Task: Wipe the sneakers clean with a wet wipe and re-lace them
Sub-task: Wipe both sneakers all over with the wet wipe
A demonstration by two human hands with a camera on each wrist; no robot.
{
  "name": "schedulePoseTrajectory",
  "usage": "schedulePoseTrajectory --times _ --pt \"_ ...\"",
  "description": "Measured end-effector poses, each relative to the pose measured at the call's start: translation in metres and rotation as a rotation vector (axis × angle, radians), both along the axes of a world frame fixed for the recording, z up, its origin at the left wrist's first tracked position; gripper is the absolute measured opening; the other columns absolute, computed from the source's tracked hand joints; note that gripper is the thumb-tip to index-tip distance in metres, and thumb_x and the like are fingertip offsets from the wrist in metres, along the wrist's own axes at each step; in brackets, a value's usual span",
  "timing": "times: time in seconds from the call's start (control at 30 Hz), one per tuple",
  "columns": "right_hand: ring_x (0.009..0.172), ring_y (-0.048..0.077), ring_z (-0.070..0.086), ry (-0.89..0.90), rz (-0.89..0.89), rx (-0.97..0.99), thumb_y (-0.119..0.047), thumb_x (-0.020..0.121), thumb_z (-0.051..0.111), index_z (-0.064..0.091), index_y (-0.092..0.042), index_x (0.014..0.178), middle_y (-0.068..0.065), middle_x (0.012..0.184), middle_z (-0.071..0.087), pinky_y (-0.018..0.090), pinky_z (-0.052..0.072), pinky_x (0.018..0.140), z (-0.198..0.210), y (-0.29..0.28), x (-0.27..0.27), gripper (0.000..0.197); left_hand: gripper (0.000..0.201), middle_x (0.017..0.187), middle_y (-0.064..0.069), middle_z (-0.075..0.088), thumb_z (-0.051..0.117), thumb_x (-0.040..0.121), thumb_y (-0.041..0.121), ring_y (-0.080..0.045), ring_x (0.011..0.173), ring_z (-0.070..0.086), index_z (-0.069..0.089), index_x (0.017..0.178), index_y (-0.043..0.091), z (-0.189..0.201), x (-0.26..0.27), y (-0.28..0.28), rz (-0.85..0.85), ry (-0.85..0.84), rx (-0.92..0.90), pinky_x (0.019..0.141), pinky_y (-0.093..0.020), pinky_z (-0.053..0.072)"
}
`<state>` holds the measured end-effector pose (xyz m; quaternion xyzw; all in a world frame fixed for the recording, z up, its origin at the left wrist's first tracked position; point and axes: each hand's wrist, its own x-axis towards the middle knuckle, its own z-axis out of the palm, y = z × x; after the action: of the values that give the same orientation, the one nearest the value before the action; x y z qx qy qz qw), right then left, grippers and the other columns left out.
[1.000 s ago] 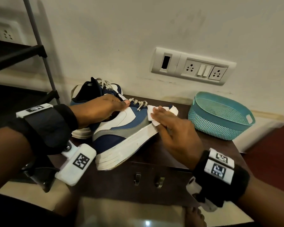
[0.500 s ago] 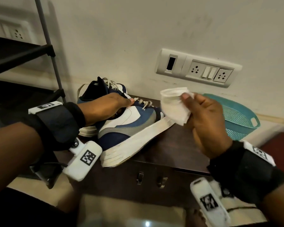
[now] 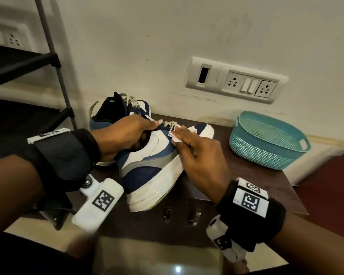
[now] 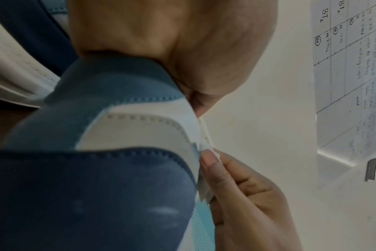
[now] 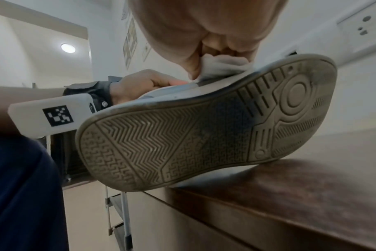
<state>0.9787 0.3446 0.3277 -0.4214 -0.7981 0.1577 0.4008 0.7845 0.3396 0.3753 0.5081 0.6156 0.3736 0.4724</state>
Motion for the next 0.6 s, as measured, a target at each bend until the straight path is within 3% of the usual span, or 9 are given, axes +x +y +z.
schedulePoseTrajectory --times 0.3,0.5,0.6 --pt "0.137 0.006 0.05 0.099 0.053 0.009 -0.018 0.101 0.061 0.067 -0.015 0.132 0.002 0.14 0.061 0.035 0.041 0.117 -0.003 -0.024 -0.015 0.032 0.039 0.051 0.002 0.037 0.059 0.1 0.032 -0.011 0.043 0.03 0.049 0.064 0.019 0.001 0.012 0.002 0.045 -0.064 -0.028 0.041 -0.023 0.022" --pt "0.142 0.011 0.046 0.08 0.343 0.019 -0.003 0.099 0.063 0.065 -0.008 0.133 0.006 0.145 0.058 0.043 0.04 0.118 -0.005 -0.018 0.0 0.035 0.041 0.042 0.006 0.042 0.053 0.103 0.025 -0.007 0.034 0.036 0.05 0.063 0.015 0.005 0.014 0.0 0.033 -0.064 -0.016 0.034 -0.016 0.028" --pt "0.143 0.018 0.046 -0.008 0.537 0.034 0.0 0.097 0.064 0.068 -0.002 0.128 0.011 0.142 0.059 0.046 0.037 0.12 -0.002 -0.018 0.008 0.031 0.038 0.049 0.003 0.043 0.053 0.102 0.028 -0.011 0.04 0.037 0.052 0.066 0.015 0.007 0.014 -0.002 -0.011 -0.029 0.011 0.037 -0.018 0.027"
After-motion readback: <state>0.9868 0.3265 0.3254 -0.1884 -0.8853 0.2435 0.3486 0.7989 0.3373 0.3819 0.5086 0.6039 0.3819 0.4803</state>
